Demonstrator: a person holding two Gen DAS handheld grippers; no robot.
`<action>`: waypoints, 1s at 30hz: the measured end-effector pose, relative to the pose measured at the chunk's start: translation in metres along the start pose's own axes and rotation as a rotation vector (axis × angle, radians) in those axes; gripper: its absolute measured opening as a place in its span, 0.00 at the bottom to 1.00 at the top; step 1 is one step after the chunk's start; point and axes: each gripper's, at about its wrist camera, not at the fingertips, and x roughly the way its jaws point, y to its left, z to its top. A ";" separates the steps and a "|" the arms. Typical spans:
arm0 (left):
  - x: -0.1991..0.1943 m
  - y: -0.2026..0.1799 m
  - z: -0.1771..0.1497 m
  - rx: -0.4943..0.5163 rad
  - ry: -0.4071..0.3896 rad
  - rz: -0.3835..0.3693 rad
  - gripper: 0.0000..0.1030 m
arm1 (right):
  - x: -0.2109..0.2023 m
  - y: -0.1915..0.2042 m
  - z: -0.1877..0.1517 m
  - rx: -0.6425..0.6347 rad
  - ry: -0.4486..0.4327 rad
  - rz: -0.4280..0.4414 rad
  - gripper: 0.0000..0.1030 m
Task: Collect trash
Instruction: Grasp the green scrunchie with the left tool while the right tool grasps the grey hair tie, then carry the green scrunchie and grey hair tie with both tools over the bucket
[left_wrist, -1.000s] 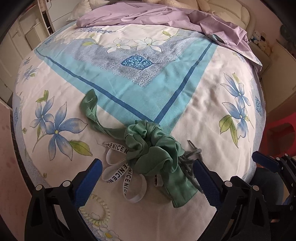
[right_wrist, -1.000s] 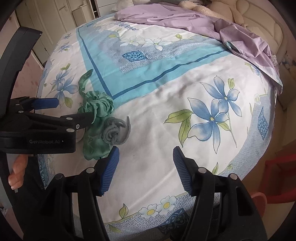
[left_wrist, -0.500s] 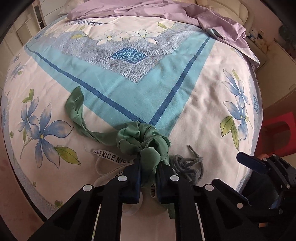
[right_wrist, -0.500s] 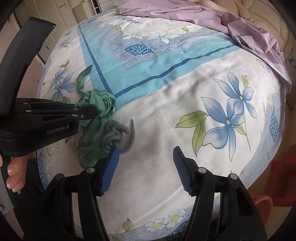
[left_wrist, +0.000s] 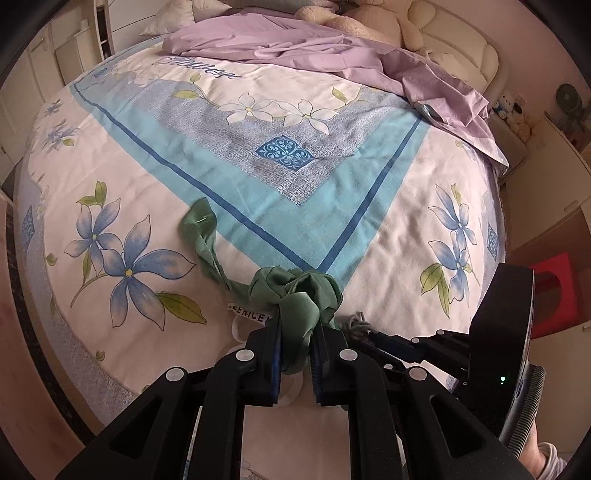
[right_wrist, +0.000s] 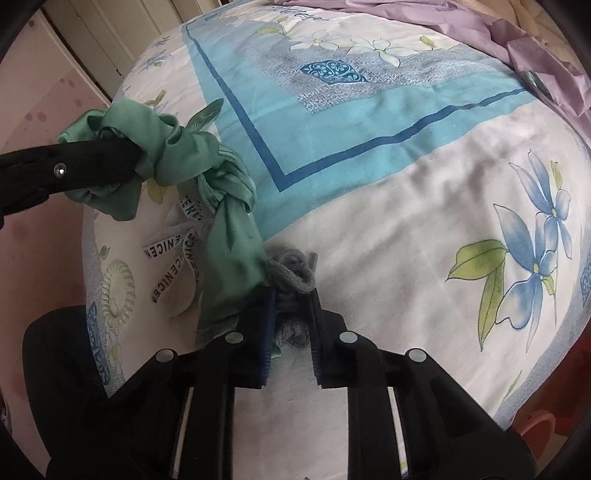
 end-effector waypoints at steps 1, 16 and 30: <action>-0.003 0.000 0.000 0.001 -0.005 0.001 0.13 | -0.004 0.000 0.000 0.000 -0.010 -0.002 0.07; -0.056 -0.053 -0.022 0.073 -0.033 -0.011 0.13 | -0.106 -0.026 -0.036 0.038 -0.123 -0.054 0.06; -0.084 -0.126 -0.060 0.210 -0.020 -0.018 0.13 | -0.182 -0.049 -0.085 0.060 -0.190 -0.124 0.06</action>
